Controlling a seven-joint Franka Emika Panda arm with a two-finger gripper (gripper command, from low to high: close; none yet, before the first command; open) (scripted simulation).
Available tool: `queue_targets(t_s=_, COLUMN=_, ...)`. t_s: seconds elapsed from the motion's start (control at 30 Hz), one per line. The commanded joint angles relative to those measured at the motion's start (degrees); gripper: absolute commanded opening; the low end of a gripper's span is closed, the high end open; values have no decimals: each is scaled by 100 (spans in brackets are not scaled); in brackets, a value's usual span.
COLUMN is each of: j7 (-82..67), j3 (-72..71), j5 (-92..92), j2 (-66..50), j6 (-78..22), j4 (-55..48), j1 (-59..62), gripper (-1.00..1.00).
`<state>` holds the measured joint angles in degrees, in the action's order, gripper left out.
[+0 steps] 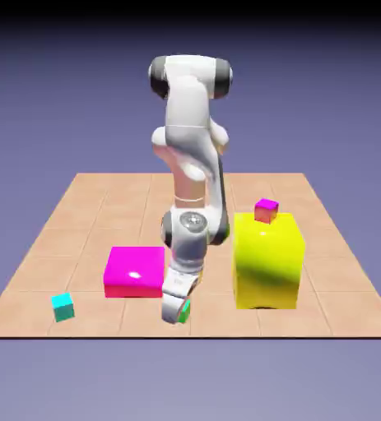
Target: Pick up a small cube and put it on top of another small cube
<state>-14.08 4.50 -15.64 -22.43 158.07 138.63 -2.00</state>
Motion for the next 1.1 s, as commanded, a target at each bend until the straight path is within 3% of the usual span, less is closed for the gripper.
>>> queue_targets(t_s=0.0, j7=-38, j3=-39, j5=40, j2=208, j6=-168, j4=38, j1=15, gripper=-100)
queue_targets(t_s=0.2, j7=487, j3=-433, j5=269, j2=1453, j6=-790, j4=134, j1=111, gripper=-100)
queue_targets(t_s=0.8, j7=3400, j3=-1440, j5=1662, j2=4824, j6=-5102, j4=62, j1=-2252, gripper=-100)
queue_targets(t_s=0.87, j7=3383, j3=-1429, j5=1663, j2=4801, j6=-5115, j4=61, j1=-2269, gripper=-100)
queue_targets(t_s=1.03, j7=3425, j3=-1468, j5=1642, j2=4505, j6=-4008, j4=874, j1=-2259, gripper=-100)
queue_targets(t_s=1.07, j7=3425, j3=-1468, j5=1642, j2=4504, j6=-4008, j4=874, j1=-2259, gripper=100)
